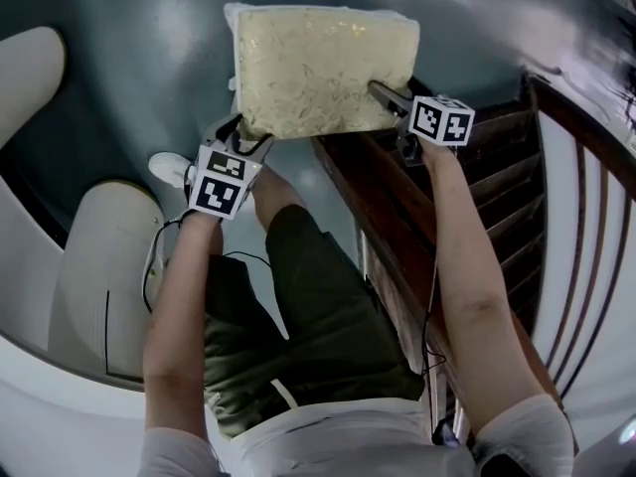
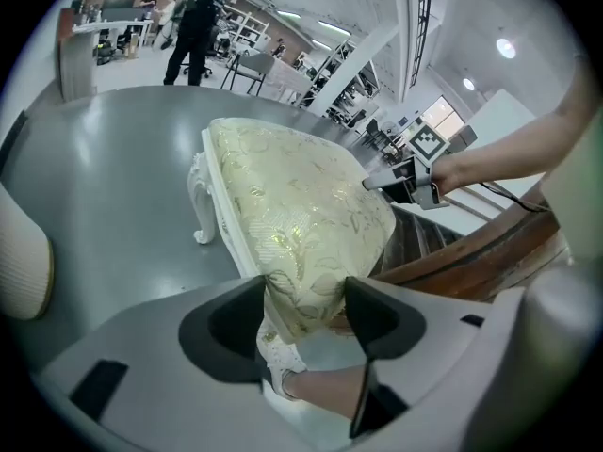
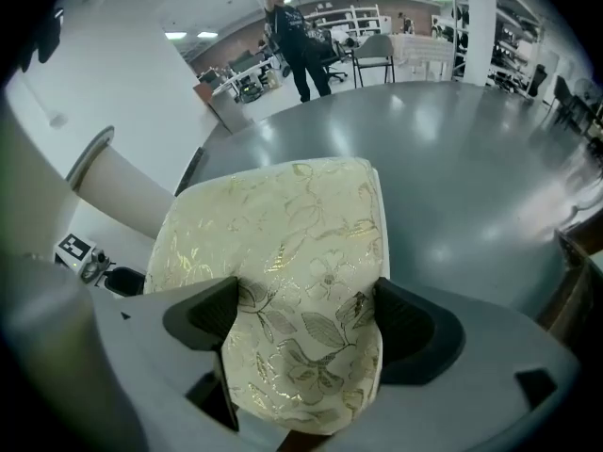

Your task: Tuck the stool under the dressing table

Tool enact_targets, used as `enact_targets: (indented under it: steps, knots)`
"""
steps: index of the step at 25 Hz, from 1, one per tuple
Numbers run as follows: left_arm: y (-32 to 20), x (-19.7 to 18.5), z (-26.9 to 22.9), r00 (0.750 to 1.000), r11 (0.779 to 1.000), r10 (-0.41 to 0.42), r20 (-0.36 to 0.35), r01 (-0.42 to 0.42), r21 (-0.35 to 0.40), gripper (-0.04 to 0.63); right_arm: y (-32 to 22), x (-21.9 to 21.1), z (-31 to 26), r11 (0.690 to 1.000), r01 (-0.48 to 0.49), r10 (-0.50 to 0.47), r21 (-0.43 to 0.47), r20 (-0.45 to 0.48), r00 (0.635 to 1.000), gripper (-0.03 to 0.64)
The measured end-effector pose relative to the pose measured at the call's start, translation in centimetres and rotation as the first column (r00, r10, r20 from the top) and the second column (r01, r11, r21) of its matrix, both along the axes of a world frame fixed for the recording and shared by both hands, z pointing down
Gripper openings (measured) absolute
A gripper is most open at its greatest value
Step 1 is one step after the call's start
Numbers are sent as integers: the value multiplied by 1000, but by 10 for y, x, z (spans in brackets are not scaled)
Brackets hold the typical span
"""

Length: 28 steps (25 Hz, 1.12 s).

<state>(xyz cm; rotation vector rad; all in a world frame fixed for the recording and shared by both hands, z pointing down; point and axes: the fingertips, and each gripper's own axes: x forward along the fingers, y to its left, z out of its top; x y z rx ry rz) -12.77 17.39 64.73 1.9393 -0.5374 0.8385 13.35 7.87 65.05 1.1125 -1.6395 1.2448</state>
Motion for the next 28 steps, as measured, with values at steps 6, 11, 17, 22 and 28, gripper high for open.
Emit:
enact_targets:
  steps: [6,11,17,22,28]
  knots:
    - [-11,8,9,994,995,-96,-61,94,-31,278,-7,5,0,997,-16,17,73,-12,1000,454]
    - [-11,4,9,990,991,-128,-54,126,-46,278,-3,4,-2,996,-22,23,92,-9,1000,454]
    - [-10,6,15,986,986,-166,-14,165,-37,269,0,8,6,997,-24,24,77,1,1000,449]
    - [-11,7,14,969,967,-246,13,247,-64,255,-2,6,6,999,-14,12,53,29,999,442]
    - [-14,8,10,963,959,-268,34,270,-87,245,-4,5,2,999,-19,18,43,41,999,440]
